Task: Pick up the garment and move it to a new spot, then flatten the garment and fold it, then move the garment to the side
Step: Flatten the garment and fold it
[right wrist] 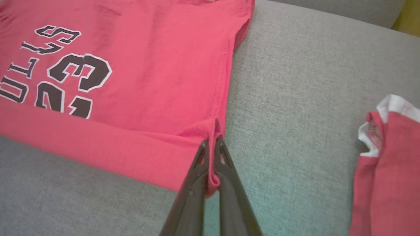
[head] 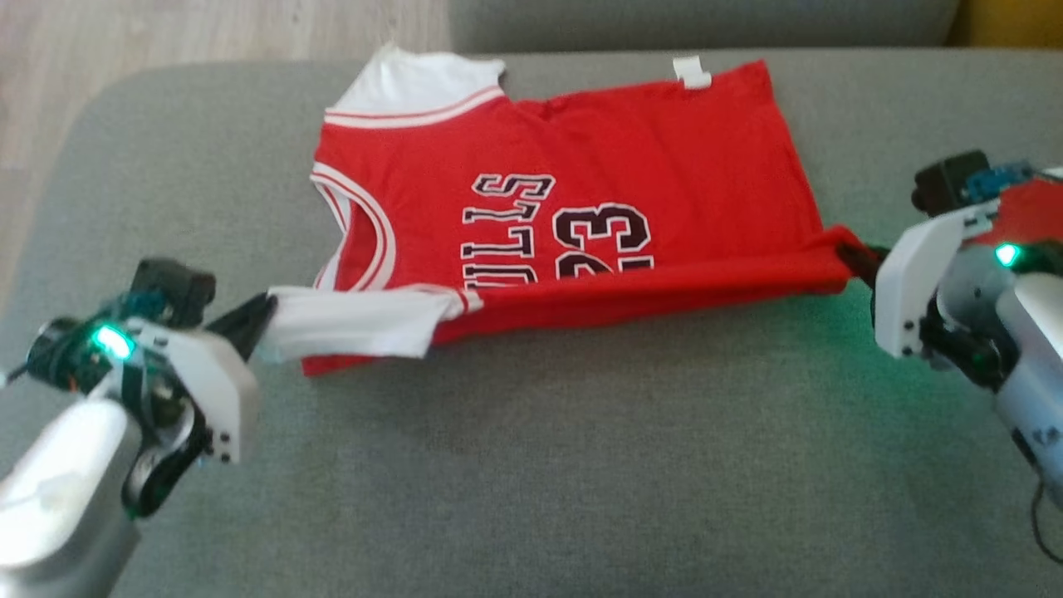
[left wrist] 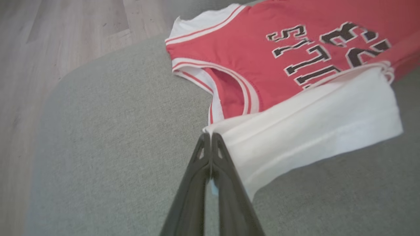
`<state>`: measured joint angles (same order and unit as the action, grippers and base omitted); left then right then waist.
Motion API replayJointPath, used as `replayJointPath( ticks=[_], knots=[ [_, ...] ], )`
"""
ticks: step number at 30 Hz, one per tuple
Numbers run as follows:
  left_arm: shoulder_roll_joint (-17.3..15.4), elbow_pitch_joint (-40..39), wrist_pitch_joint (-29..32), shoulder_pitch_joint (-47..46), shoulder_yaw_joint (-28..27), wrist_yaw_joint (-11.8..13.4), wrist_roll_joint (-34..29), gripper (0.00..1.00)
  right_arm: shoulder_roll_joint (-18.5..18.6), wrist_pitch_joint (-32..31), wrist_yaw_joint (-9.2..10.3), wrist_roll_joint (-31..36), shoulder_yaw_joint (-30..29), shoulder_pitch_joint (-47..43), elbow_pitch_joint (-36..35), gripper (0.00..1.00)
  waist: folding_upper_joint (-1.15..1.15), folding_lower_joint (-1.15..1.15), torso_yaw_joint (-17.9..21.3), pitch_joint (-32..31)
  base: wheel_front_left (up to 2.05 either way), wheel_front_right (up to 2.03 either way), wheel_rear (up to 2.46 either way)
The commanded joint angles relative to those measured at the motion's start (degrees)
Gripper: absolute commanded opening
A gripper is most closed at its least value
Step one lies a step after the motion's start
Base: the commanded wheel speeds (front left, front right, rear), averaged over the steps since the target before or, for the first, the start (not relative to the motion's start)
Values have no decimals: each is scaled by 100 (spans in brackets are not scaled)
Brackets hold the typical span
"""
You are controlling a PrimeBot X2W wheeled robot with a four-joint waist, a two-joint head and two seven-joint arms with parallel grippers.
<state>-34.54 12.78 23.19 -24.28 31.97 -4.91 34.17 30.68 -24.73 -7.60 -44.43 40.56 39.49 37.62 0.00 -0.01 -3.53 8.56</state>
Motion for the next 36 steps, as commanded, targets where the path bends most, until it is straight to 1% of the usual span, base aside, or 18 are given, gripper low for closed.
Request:
replayJointPath(
  ticks=[1, 2, 8, 12, 13, 14, 15, 19, 21, 24, 28, 30, 31, 33, 36],
  knots=[
    [-162, 97, 77, -596, -153, -56, -135, 0, -19, 24, 11, 116, -42, 272, 34, 0, 0, 1, 43, 223, 0, 0, 0],
    [-162, 97, 77, -596, -153, -56, -135, 0, -19, 24, 11, 116, -42, 272, 34, 0, 0, 1, 43, 223, 0, 0, 0],
    [16, 784, 118, -1271, 182, -178, -331, 0, -258, 84, 11, 297, -2, 637, 398, 0, 0, 1, 52, 484, 0, 0, 0],
    [160, 1225, -96, -1650, 277, -205, -423, 0, -362, 213, 11, 377, 6, 830, 618, 0, 0, 1, 31, 614, 0, 0, 0],
    [212, 1328, -229, -1749, 256, -197, -448, 31, -376, 321, 11, 448, 13, 882, 661, 0, 0, 1, 21, 648, 0, 0, 0],
    [262, 1438, -389, -1847, 231, -155, -496, 100, -400, 467, 11, 518, -1, 927, 712, 73, 0, 1, 13, 672, 0, 0, 0],
    [316, 1549, -568, -1945, 198, -86, -551, 100, -444, 601, 11, 545, -61, 960, 797, 100, 0, 1, 4, 696, 0, 0, 0],
    [557, 1950, -1321, -2242, 88, 150, -710, 100, -660, 1212, 11, 645, -231, 1054, 1026, 100, 0, 1, -19, 726, 0, 0, 0],
    [688, 2120, -1722, -2342, 15, 313, -764, 100, -754, 1598, 11, 677, -332, 1072, 1113, 100, 0, 1, -33, 682, 0, 0, 0],
    [917, 2282, -2423, -2401, -201, 586, -714, 100, -909, 2315, 11, 682, -573, 1069, 1232, 100, 0, 1, -47, 546, 0, 0, 0],
    [1184, 2347, -3352, -2276, -534, 863, -527, 100, -1143, 3300, 11, 685, -898, 946, 1347, 100, 0, 1, -47, 275, 0, 0, 0],
    [1296, 2284, -3624, -2126, -656, 968, -470, 100, -1266, 3679, 11, 682, -1073, 826, 1392, 100, 0, 1, -56, 127, 0, 0, 0],
    [1422, 2126, -3756, -1902, -798, 1061, -411, 100, -1366, 3882, 11, 729, -1306, 678, 1392, 100, 0, 1, -70, -19, 0, 0, 0],
    [1521, 1884, -3804, -1615, -941, 1167, -421, 100, -1487, 3955, 11, 795, -1605, 470, 1302, 100, 0, 1, -78, -151, 0, 0, 0],
    [1680, 1196, -3815, -1064, -1302, 1287, -569, 100, -1668, 3968, 11, 1118, -2291, 2, 758, 100, 0, 1, -81, -311, 0, 0, 0]
  ],
)
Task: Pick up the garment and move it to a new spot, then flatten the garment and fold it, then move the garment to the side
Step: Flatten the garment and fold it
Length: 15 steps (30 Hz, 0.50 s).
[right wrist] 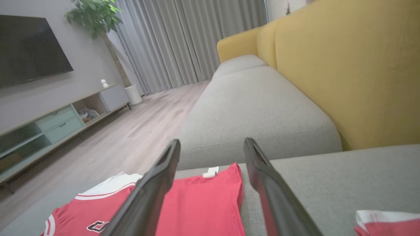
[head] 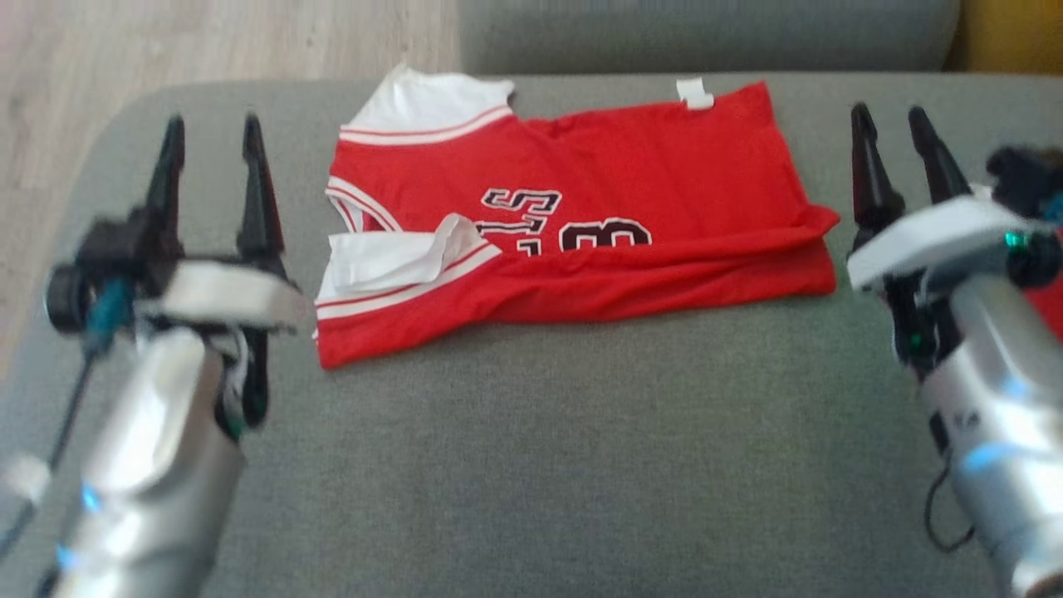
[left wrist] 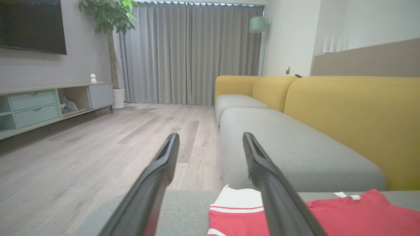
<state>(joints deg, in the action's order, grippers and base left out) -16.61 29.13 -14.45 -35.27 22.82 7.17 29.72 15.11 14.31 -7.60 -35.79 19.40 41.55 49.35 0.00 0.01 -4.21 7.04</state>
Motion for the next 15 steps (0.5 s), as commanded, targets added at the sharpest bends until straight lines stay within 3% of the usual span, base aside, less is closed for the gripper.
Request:
replayJointPath(
  ticks=[1, 7, 15],
  knots=[
    [-57, -660, -51, 260, -509, 105, -206, 100, -190, 65, 11, 441, -395, -426, -628, 100, 0, -1, -15, -206, 0, 0, 0],
    [382, -1365, -53, 1550, -1053, 152, -660, 100, -868, 67, 11, 1379, -1503, -1810, -1729, 100, 0, -1, -45, -479, 0, 0, 0],
    [817, -1461, -54, 2424, -1417, -40, -1032, 100, -1194, 68, 11, 1932, -1850, -2891, -2504, 100, 0, -1, -8, -536, 0, 0, 0]
  ],
)
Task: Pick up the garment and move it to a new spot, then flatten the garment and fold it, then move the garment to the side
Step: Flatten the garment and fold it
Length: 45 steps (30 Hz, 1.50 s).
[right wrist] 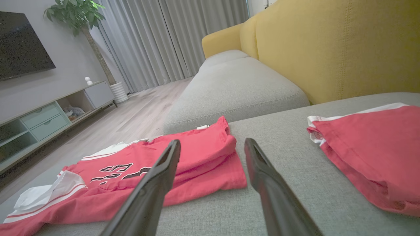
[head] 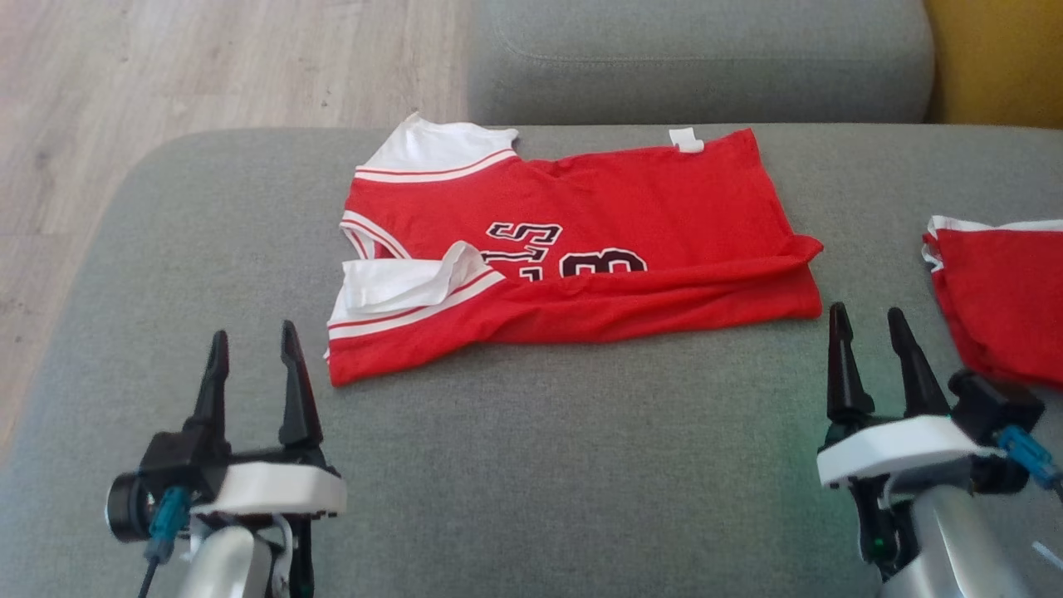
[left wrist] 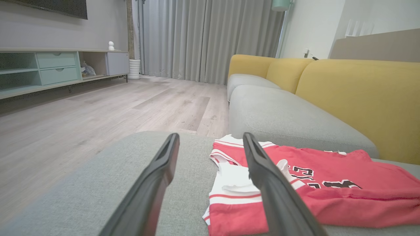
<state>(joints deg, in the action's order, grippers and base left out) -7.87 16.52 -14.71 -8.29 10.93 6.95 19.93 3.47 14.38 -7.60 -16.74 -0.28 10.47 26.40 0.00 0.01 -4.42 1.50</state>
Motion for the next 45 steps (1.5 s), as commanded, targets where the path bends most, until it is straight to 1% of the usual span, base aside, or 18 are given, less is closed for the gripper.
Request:
replayJointPath(
  ticks=[1, 4, 6, 8, 12, 14, 19, 26, 27, 28, 29, 32, 35, 38, 39, 42, 45],
  knots=[
    [-19, -189, -29, -234, -269, -58, -97, 100, -41, 61, 11, 37, 103, 158, -257, 100, 0, -1, 27, 43, 0, 0, 0],
    [49, -114, -29, -251, -402, -167, -208, 100, -54, 62, 11, 31, 147, 117, -365, 100, 0, -1, 84, 154, 0, 0, 0],
    [63, 88, -29, -324, -394, -266, -258, 100, -56, 62, 11, -12, 215, 162, -412, 100, 0, -1, 130, 255, 0, 0, 0],
    [36, 464, -6, -458, -317, -356, -294, 100, -57, 62, 11, -26, 269, 243, -452, 100, 0, -1, 184, 380, 0, 0, 0],
    [-9, 1235, 318, -865, -195, -496, -283, 100, -57, 62, 11, -26, 390, 393, -488, 100, 0, -1, 307, 648, 0, 0, 0],
    [-16, 1607, 514, -1071, -175, -522, -250, 100, -58, 62, 11, -80, 449, 446, -503, 100, 0, -1, 365, 776, 0, 0, 0],
    [-67, 2425, 735, -1559, -228, -429, -208, 100, -58, 62, 11, -127, 513, 539, -527, 100, 0, -1, 482, 1039, 0, 0, 0],
    [-151, 3393, 1170, -1963, -103, -475, -233, 100, -58, 62, 11, -129, 507, 606, -541, 100, 0, -1, 571, 1205, 0, 0, 0],
    [-143, 3484, 1216, -1991, -94, -492, -218, 94, -58, 62, 11, -128, 497, 610, -539, 100, 0, -1, 569, 1203, 0, 0, 0],
    [-144, 3553, 1227, -2016, -87, -501, -211, 63, -58, 62, 11, -128, 485, 613, -535, 100, 0, -1, 565, 1198, 0, 0, 0],
    [-148, 3610, 1216, -2036, -69, -519, -214, 0, -58, 62, 11, -125, 469, 613, -526, 100, 0, -1, 551, 1181, 0, 0, 0],
    [-127, 3702, 1127, -2089, -14, -618, -207, 0, -58, 62, 11, -92, 412, 608, -442, 100, 0, -1, 474, 1094, 0, 0, 0],
    [-100, 3624, 783, -2160, -4, -628, -209, 0, -58, 56, 11, 23, 338, 643, -241, 100, 0, -1, 378, 977, 0, 0, 0],
    [-71, 3426, 363, -2233, 17, -662, -226, 0, -59, -152, 11, 247, 158, 779, 77, 100, 0, -1, 278, 867, 0, 0, 0],
    [-71, 3426, 363, -2233, 17, -662, -226, 0, -59, -152, 11, 247, 158, 779, 77, 100, 0, -1, 278, 867, 0, 0, 0],
    [-49, 3070, 109, -2301, 108, -791, -299, 0, -59, -454, 11, 448, -58, 1006, 365, 100, 0, -1, 168, 800, 0, 0, 0],
    [-67, 2661, 16, -2338, 194, -861, -406, 0, -59, -755, 11, 713, -168, 1310, 634, 100, 0, -1, 85, 796, 0, 0, 0]
  ],
)
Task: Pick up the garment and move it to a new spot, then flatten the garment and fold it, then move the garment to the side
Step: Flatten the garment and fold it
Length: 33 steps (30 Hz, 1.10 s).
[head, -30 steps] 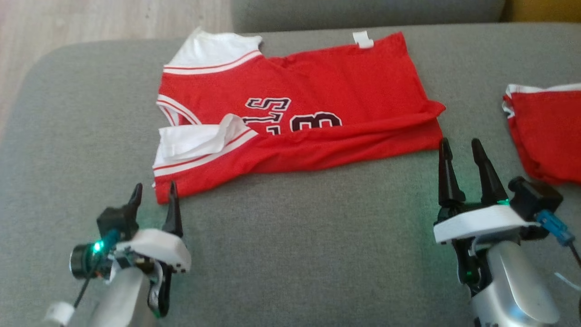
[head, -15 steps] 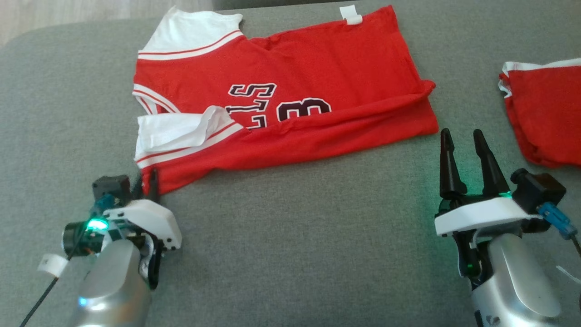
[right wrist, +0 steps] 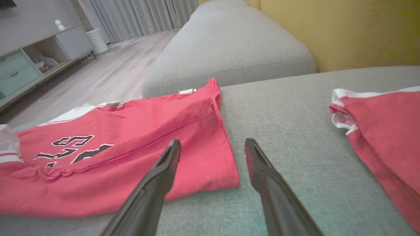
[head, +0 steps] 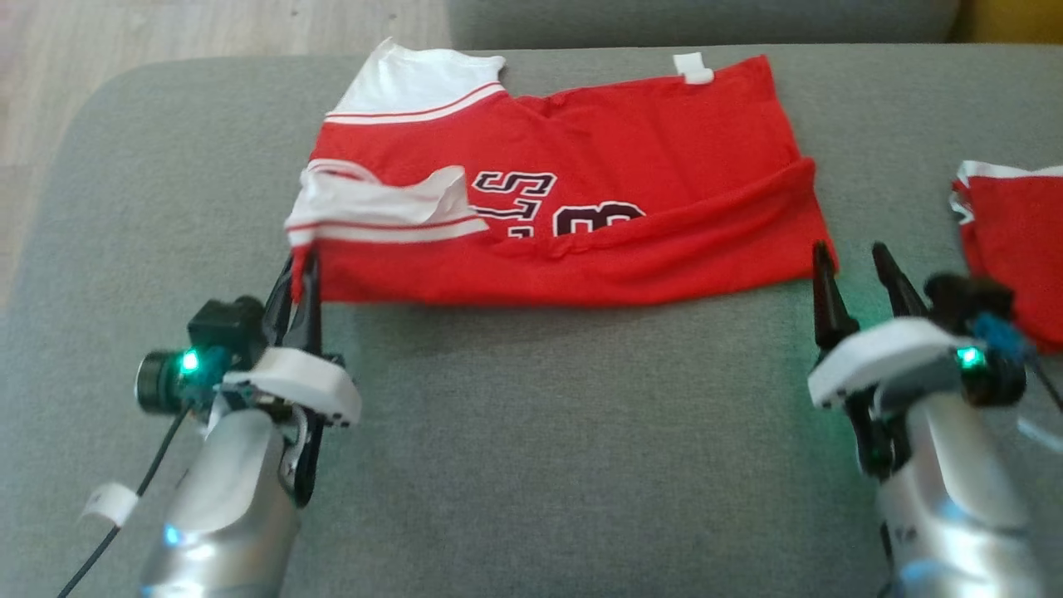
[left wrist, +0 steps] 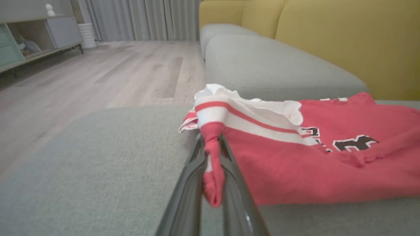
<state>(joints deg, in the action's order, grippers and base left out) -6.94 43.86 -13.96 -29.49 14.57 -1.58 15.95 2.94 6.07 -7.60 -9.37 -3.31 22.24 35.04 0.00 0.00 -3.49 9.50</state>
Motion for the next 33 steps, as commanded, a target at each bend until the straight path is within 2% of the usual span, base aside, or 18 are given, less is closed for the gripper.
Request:
replayJointPath(
  ticks=[1, 7, 18, 20, 21, 27, 33],
  knots=[
    [-160, -206, -72, -224, -153, -6, -39, 0, -6, -26, 11, 54, 91, 243, -123, 100, 0, 0, -37, 5, 0, 0, 0],
    [-99, -771, -95, -215, -4, -65, -145, 0, -6, -670, 11, 371, -332, 916, 849, 100, 0, 0, -181, 111, 0, 0, 0],
    [-14, -1049, -91, -285, 186, -50, -183, 0, -6, -1207, 11, 1724, -833, 1750, 2158, 100, 0, 0, -372, 407, 0, 0, 0],
    [-24, -1016, -77, -296, 193, -32, -179, 0, -6, -1274, 11, 1910, -907, 1807, 2289, 18, 0, 0, -385, 417, 0, 0, 0],
    [-30, -990, -62, -299, 201, -24, -180, 0, -6, -1276, 11, 2005, -939, 1824, 2331, 0, 0, 0, -390, 410, 0, 0, 0],
    [-128, -706, 76, -178, 213, 63, -157, 0, -6, -935, 11, 2230, -1241, 1788, 2517, 0, 0, 0, -327, 98, 0, 0, 0],
    [-295, -414, 335, 94, 296, 103, -188, 0, -6, -713, 11, 2591, -1407, 1478, 2348, 0, 0, 0, -186, -328, 0, 0, 0]
  ],
)
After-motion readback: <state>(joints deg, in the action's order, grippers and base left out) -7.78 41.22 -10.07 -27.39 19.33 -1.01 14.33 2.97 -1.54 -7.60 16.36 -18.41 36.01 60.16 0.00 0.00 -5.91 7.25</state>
